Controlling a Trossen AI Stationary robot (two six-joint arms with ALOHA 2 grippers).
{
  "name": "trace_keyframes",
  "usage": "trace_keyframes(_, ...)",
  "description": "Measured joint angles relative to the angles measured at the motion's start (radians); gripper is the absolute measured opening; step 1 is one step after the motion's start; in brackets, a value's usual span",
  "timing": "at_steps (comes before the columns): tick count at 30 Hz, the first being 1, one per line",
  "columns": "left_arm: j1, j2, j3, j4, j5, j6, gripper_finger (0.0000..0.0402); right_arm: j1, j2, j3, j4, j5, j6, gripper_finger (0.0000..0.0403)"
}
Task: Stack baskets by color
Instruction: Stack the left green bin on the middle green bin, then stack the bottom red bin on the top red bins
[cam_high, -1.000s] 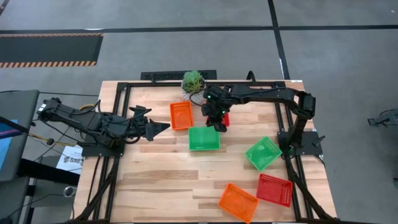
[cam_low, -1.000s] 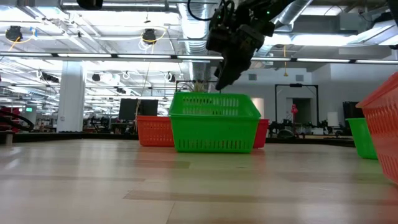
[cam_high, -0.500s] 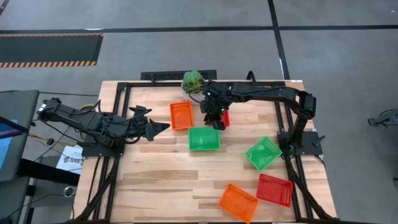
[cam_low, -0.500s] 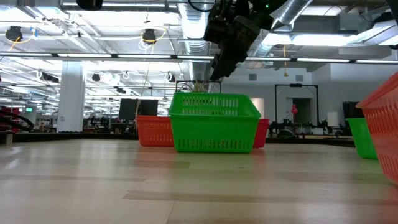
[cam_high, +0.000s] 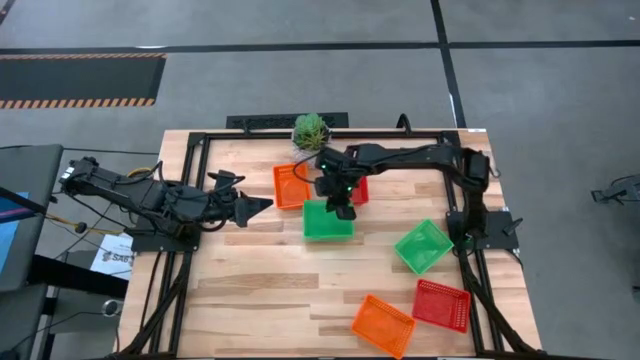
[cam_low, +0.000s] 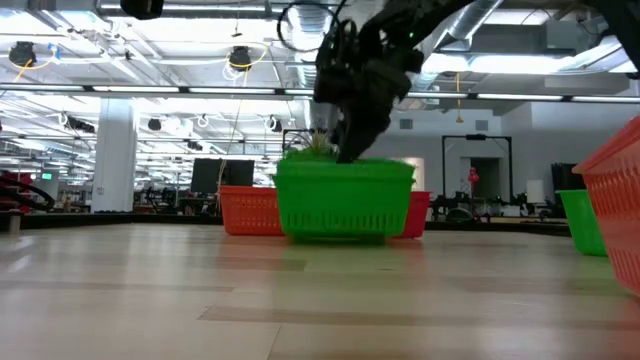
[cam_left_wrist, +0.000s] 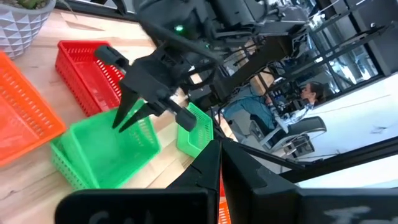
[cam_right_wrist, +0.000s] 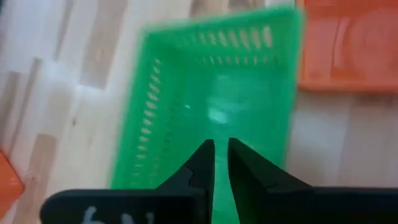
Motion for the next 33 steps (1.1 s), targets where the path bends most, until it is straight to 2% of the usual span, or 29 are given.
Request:
trace_keyframes(9, 0.000, 0.000, 0.000, -0.005, 0.002, 0.013, 0.0000, -0.002, -0.071, 0.000, 0.012, -0.004, 0.029, 0.0065)
trace_keyframes(14, 0.000, 0.000, 0.000, -0.007, 0.003, 0.013, 0.0000, -0.016, -0.130, 0.000, -0.029, 0.002, 0.103, 0.0065)
trace_keyframes(21, 0.000, -0.001, 0.000, -0.039, 0.003, 0.014, 0.0000, -0.015, -0.262, 0.000, -0.281, 0.077, 0.364, 0.0065)
trace_keyframes(27, 0.000, -0.001, 0.000, -0.042, 0.003, 0.014, 0.0000, 0.060, -0.386, -0.023, -0.549, 0.217, 0.507, 0.0065)
trace_keyframes(30, 0.000, -0.001, 0.000, -0.043, 0.003, 0.014, 0.0000, 0.136, -0.486, -0.097, -0.596, 0.306, 0.620, 0.0065)
trace_keyframes(33, 0.000, -0.001, 0.000, -0.051, 0.003, 0.014, 0.0000, 0.223, -0.594, -0.212, -0.602, 0.340, 0.783, 0.0065)
